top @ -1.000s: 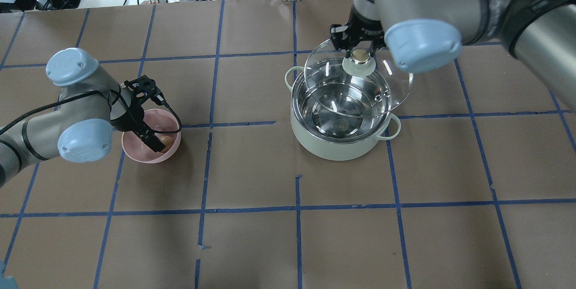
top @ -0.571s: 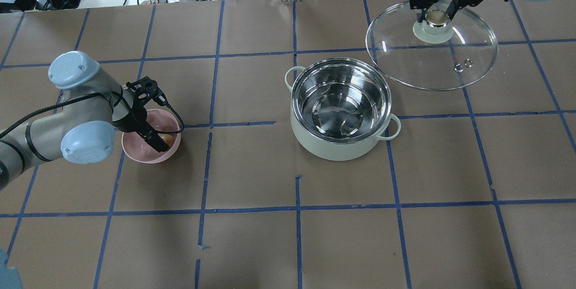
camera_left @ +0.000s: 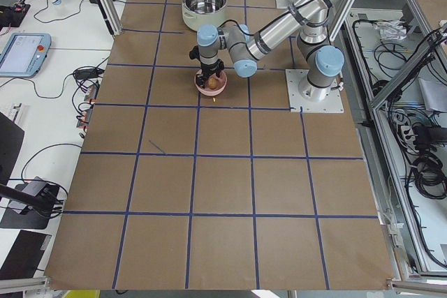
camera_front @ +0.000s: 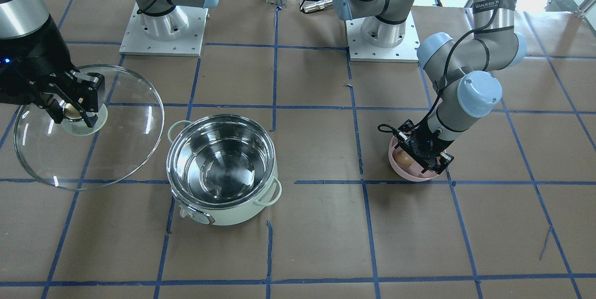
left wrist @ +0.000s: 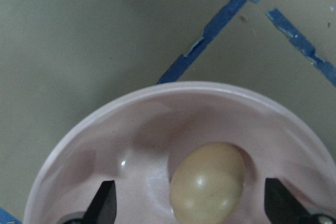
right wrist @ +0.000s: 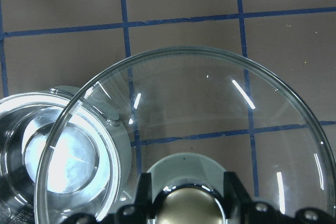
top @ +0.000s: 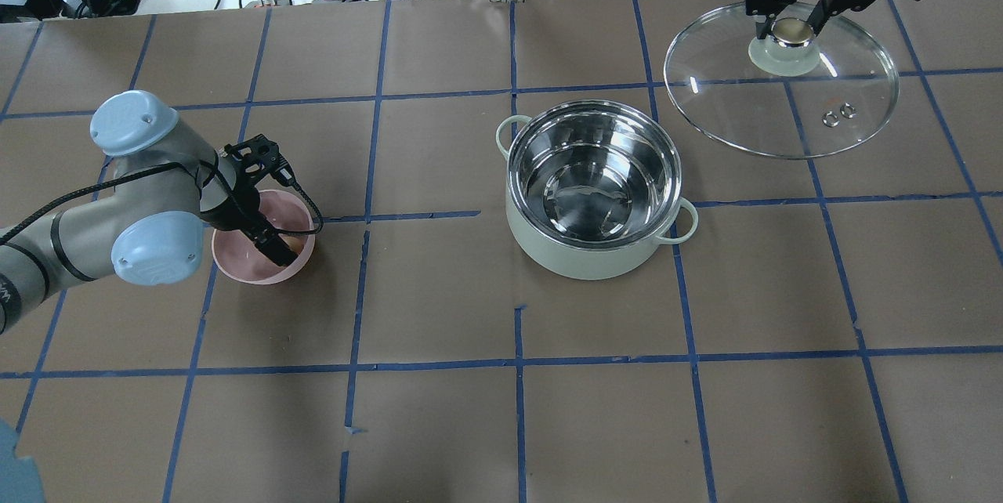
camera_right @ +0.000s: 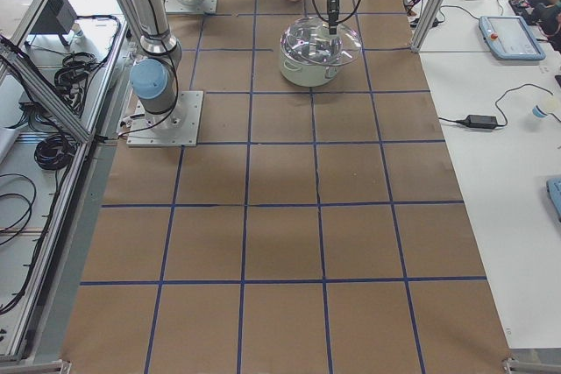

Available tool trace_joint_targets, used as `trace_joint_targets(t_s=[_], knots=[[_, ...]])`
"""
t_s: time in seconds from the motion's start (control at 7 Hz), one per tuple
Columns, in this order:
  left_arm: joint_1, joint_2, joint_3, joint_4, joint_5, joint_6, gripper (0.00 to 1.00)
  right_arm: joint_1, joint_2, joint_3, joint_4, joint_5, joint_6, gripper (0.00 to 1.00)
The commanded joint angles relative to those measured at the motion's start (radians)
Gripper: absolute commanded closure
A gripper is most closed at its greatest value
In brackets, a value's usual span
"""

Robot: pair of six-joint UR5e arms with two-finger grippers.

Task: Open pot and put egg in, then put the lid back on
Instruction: 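Set the glass lid down beside the pot while the left gripper holds the egg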

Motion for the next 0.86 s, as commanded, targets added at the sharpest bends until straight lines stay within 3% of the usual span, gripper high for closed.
trace_joint_targets(t_s=[0.0,0.43,0.71], knots=[[-0.001,-0.005,0.000,0.001,-0.008,-0.001,0.00,0.004,-0.018,0.013,-0.003,0.006,-0.009,0.59],[-0.001,-0.005,-0.002,0.000,-0.036,-0.001,0.02,0.003,-0.025,0.025,-0.001,0.003,-0.012,0.59],[-0.001,-0.005,0.000,0.000,-0.034,-0.003,0.24,-0.002,-0.027,0.031,-0.001,0.003,-0.012,0.59]])
